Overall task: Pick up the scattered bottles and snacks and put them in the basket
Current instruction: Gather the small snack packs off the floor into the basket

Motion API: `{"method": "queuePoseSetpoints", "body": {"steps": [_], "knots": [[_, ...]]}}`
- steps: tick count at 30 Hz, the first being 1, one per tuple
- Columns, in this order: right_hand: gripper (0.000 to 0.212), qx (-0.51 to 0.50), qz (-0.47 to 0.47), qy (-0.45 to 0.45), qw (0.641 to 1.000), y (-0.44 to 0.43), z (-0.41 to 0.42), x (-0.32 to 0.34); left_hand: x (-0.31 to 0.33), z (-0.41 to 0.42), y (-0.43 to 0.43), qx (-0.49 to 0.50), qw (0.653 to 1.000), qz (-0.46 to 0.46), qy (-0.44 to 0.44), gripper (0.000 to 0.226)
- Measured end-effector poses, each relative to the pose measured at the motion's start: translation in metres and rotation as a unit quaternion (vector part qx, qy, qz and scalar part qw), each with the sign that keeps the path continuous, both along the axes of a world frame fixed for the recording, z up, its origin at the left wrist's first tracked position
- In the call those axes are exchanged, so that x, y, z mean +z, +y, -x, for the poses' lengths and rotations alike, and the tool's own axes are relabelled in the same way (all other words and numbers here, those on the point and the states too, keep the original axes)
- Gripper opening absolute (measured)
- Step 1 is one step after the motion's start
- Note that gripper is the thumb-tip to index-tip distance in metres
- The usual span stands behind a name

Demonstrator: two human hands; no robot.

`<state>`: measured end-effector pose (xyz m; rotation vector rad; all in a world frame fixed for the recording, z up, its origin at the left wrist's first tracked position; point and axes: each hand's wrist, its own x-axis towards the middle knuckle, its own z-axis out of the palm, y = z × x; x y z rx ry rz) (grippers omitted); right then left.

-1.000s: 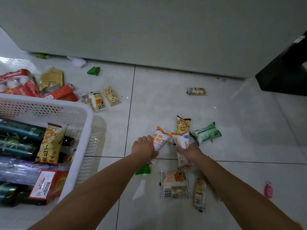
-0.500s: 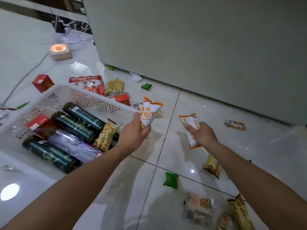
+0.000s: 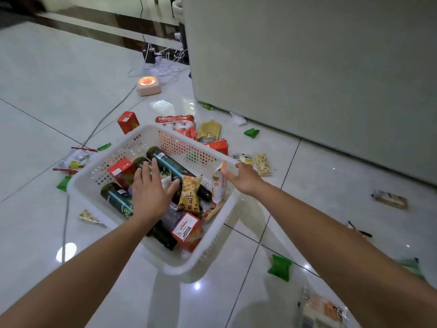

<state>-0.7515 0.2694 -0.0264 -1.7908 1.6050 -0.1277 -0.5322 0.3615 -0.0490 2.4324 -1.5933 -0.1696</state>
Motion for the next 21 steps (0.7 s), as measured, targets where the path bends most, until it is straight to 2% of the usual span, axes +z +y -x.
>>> {"method": "queuePoseSetpoints", "body": {"steps": [5,9,15,19,21], "knots": [[0.073,-0.114,0.019,0.059,0.992,-0.004,0.115,-0.01,-0.005,0.065,-0.022,-0.133,0.991,0.015,-0.017,0.079],[0.072,-0.171,0.001,0.19,0.967,0.031,0.225,-0.02,-0.021,0.144,-0.036,-0.271,0.962,0.012,0.008,0.079],[0.067,-0.244,-0.085,0.215,0.942,0.122,0.329,-0.053,-0.053,0.255,-0.023,-0.46,0.885,-0.065,-0.017,0.077],[0.07,-0.237,-0.128,0.243,0.932,0.16,0.361,-0.084,-0.073,0.304,-0.013,-0.553,0.825,-0.109,-0.045,0.068],[0.062,-0.227,-0.128,0.228,0.938,0.165,0.368,-0.095,-0.08,0.325,-0.011,-0.58,0.804,-0.124,-0.048,0.066]]}}
